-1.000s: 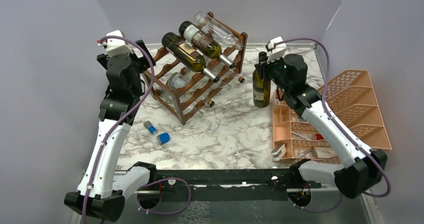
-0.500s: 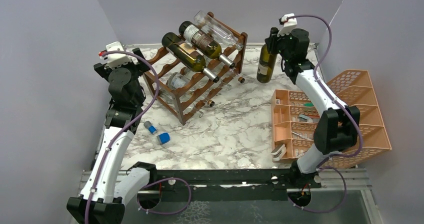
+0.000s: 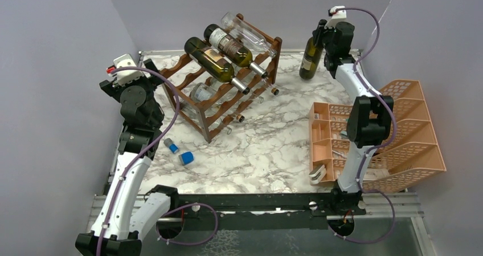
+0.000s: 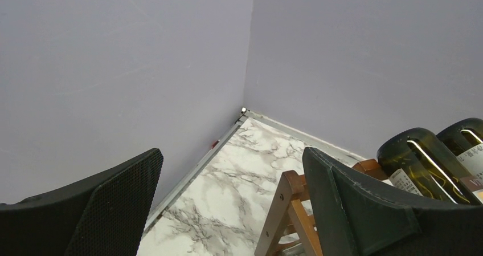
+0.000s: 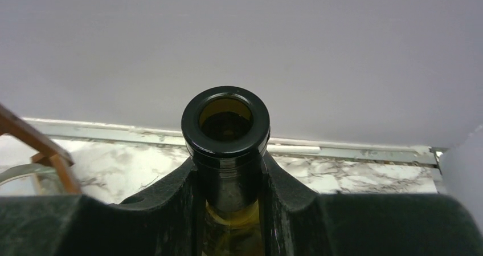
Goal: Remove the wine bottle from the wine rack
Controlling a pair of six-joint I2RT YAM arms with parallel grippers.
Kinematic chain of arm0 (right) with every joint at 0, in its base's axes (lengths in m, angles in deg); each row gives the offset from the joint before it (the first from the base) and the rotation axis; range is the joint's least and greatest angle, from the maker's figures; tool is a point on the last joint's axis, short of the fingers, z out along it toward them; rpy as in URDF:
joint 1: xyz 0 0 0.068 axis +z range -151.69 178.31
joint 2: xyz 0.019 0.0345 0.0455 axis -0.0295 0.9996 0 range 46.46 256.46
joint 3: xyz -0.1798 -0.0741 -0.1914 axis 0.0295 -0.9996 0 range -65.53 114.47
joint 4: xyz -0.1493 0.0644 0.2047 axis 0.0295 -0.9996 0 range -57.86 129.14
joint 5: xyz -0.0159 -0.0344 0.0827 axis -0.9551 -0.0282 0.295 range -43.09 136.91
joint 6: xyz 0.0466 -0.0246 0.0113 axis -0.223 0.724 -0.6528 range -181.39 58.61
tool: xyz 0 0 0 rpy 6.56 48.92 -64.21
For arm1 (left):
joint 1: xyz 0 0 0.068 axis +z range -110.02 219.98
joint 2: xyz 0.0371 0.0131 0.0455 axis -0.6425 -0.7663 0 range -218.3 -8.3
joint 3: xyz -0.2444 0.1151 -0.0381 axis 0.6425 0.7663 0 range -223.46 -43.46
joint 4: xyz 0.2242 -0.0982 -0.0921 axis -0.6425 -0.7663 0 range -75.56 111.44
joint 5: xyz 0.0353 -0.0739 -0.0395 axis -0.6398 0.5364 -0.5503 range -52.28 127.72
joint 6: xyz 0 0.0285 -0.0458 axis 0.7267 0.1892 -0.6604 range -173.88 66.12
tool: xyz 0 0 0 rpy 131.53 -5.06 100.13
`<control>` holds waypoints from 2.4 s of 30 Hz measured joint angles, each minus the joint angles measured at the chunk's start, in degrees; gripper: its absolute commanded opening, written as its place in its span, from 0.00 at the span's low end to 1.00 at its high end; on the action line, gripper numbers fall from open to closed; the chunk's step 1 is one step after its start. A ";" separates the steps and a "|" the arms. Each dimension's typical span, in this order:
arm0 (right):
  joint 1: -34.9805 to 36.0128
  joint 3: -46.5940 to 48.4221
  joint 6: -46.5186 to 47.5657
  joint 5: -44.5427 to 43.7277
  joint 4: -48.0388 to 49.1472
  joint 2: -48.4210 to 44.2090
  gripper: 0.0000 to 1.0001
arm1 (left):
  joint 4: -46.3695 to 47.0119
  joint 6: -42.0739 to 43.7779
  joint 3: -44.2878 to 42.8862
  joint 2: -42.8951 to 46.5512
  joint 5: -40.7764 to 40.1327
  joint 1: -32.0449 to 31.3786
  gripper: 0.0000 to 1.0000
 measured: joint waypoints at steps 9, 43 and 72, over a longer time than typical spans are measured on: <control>-2.10 0.81 0.74 -2.12 0.00 3.26 0.02 | 0.09 -0.52 0.52 0.07 0.02 -0.66 0.99; -2.27 -5.33 -4.61 -0.83 -11.34 -19.43 1.00 | 0.11 -1.51 1.09 1.88 0.22 -2.64 0.99; -2.25 -39.10 -17.29 29.09 -28.59 -59.08 1.00 | -30.27 -24.48 -27.67 -9.99 29.57 -5.75 0.99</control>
